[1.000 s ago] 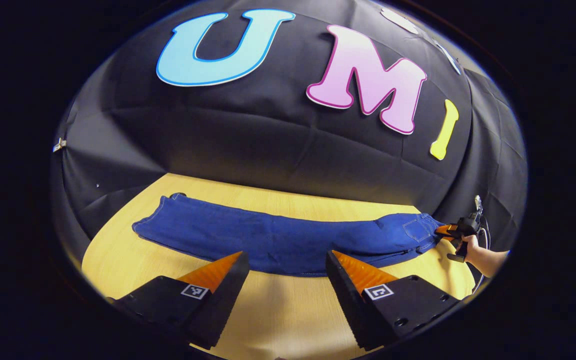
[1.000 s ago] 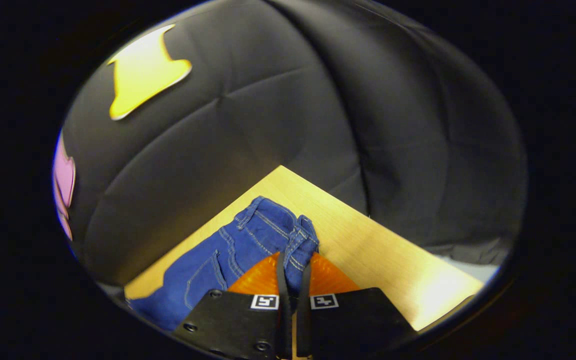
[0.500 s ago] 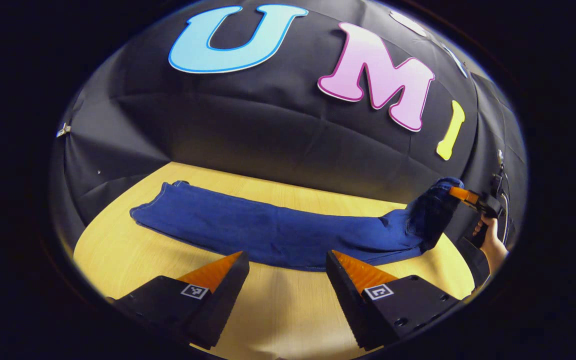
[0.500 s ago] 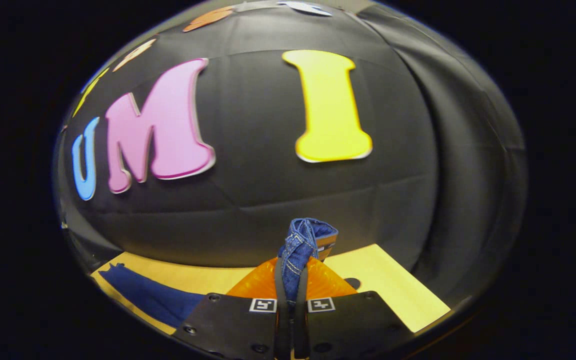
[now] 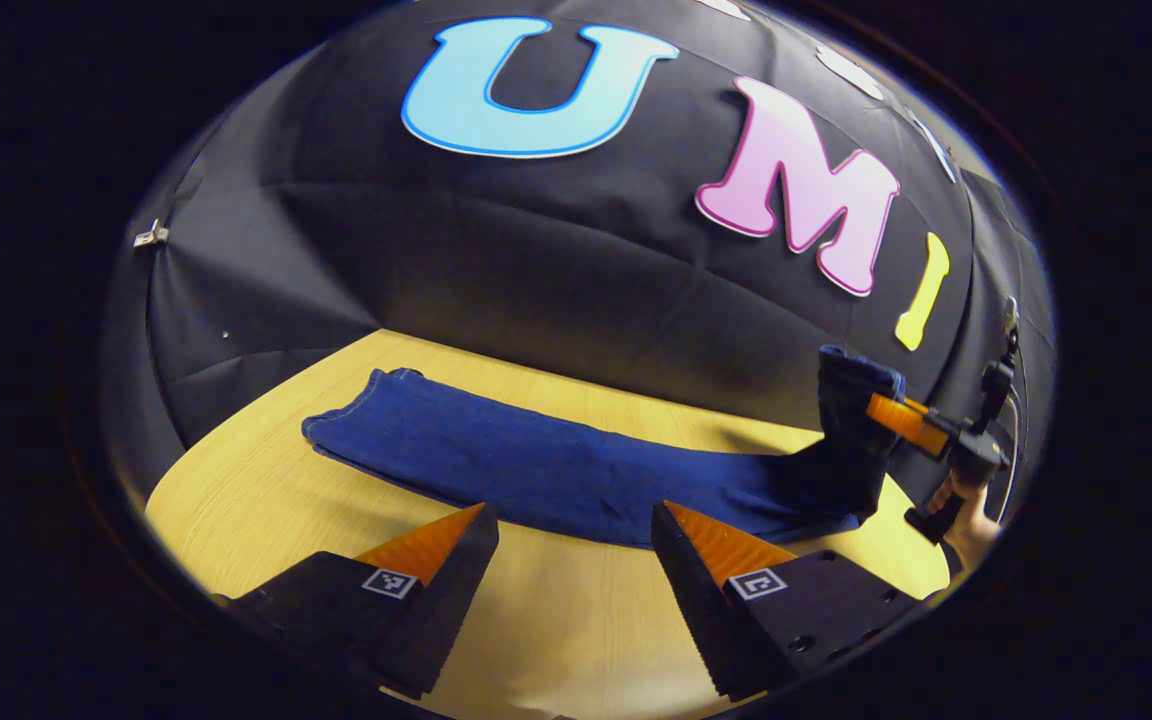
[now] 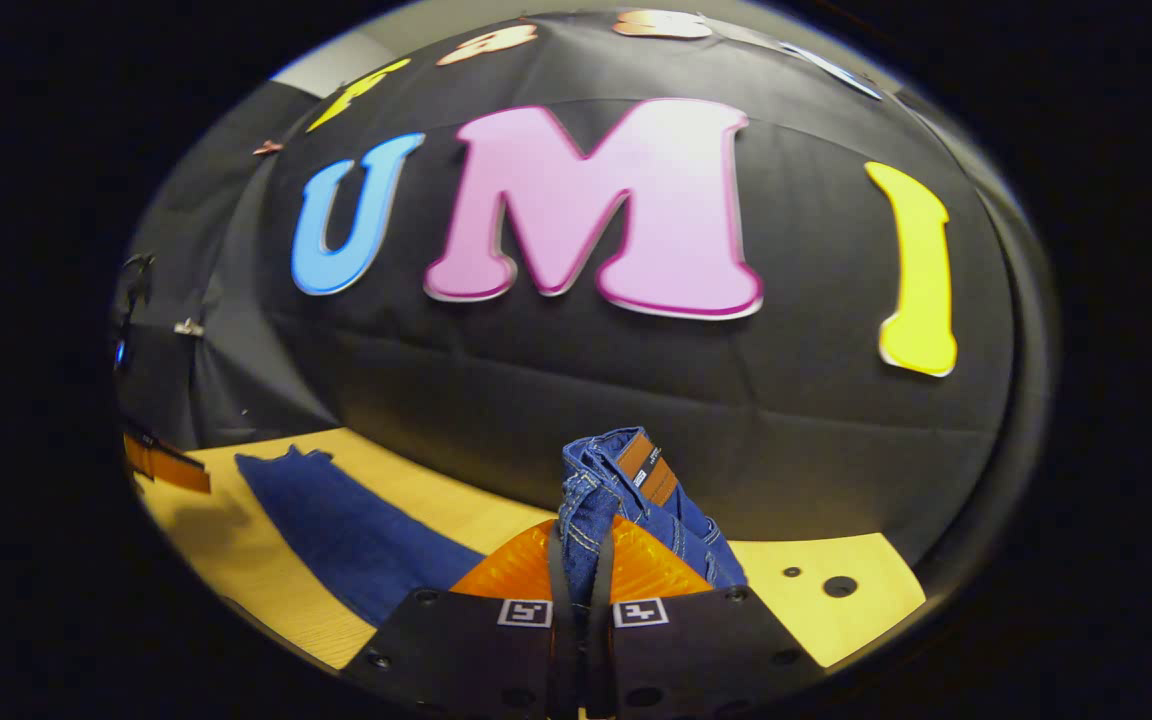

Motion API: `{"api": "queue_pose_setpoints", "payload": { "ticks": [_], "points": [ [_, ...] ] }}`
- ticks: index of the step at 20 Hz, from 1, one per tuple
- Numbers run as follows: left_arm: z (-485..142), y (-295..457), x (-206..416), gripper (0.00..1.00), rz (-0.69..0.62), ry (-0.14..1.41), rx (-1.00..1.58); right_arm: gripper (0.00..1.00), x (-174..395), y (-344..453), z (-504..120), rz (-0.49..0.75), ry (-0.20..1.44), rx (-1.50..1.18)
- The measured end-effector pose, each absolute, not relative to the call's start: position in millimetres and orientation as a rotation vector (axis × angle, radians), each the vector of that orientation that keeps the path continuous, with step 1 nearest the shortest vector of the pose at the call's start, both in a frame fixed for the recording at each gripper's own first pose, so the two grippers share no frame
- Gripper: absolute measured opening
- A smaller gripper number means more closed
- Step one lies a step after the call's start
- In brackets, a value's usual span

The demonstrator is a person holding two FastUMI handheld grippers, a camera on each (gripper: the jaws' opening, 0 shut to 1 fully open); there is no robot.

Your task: Grasp the waist and the cuffs of the jeans and fold them to make the two legs overlap; first hold the waist and fold one-third of the jeans toward the cuffs, then hold the cuffs and fold the remaining one-third in the same direction to finish folding.

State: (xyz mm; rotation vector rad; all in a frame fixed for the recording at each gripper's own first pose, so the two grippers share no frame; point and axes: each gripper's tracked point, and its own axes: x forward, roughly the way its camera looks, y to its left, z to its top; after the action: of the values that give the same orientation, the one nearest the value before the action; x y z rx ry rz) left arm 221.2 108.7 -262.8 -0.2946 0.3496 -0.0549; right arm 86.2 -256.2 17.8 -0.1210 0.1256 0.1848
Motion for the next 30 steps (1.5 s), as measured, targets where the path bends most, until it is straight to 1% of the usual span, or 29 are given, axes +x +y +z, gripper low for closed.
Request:
{"api": "queue_pose_setpoints", "payload": {
  "ticks": [1,2,3,5,7,8,10,11,12,13,14,16,18,19,20,22,23,24,25,26,29,30],
  "points": [
    [-263,122,225,0.97,-0.029,0.335,-0.292,0.07,77,-261,20,0.217,0.145,-0.124],
    [-264,138,230,0.97,0.007,0.316,-0.284,0.02,77,-262,18,0.244,0.17,-0.129],
    [-264,157,236,0.97,0.04,0.295,-0.273,0.07,76,-266,15,0.265,0.199,-0.14],
    [-265,193,252,0.97,0.093,0.267,-0.238,0.07,79,-274,11,0.291,0.258,-0.172],
    [-276,231,272,0.96,0.13,0.28,-0.2,0.1,74,-267,13,0.325,0.312,-0.184],
    [-282,249,282,0.97,0.146,0.296,-0.179,0.17,74,-267,16,0.331,0.337,-0.176],
    [-290,289,304,0.96,0.18,0.311,-0.113,0.42,79,-271,20,0.317,0.385,-0.157],
    [-300,301,317,0.97,0.168,0.346,-0.099,0.6,81,-273,25,0.31,0.406,-0.146],
    [-311,310,327,0.96,0.15,0.379,-0.1,0.78,74,-262,13,0.317,0.408,-0.13],
    [-322,317,336,0.97,0.138,0.412,-0.113,0.96,73,-264,23,0.306,0.403,-0.132],
    [-330,319,343,0.96,0.131,0.436,-0.123,0.98,72,-265,28,0.296,0.395,-0.135],
    [-349,327,360,0.96,0.128,0.494,-0.122,0.98,67,-267,34,0.291,0.397,-0.123],
    [-369,330,364,0.96,0.101,0.571,-0.135,0.98,65,-280,38,0.24,0.394,-0.113],
    [-367,332,364,0.95,0.101,0.579,-0.119,0.98,63,-287,40,0.22,0.391,-0.106],
    [-370,330,369,0.98,0.082,0.579,-0.118,0.98,61,-293,42,0.205,0.391,-0.096],
    [-364,314,365,0.92,0.06,0.591,-0.134,0.98,58,-303,39,0.189,0.408,-0.071],
    [-370,311,366,0.84,0.069,0.611,-0.132,0.98,57,-307,34,0.179,0.425,-0.062],
    [-370,309,367,0.82,0.068,0.609,-0.136,0.97,56,-308,30,0.173,0.44,-0.053],
    [-370,311,368,0.8,0.068,0.606,-0.152,0.94,54,-308,27,0.169,0.453,-0.042],
    [-373,312,370,0.75,0.078,0.608,-0.156,0.98,53,-309,26,0.166,0.455,-0.03],
    [-377,310,366,0.35,0.096,0.622,-0.112,0.97,47,-321,20,0.159,0.459,-0.019],
    [-376,305,366,0.35,0.093,0.623,-0.078,0.94,45,-322,16,0.163,0.468,-0.016]
  ]
}}
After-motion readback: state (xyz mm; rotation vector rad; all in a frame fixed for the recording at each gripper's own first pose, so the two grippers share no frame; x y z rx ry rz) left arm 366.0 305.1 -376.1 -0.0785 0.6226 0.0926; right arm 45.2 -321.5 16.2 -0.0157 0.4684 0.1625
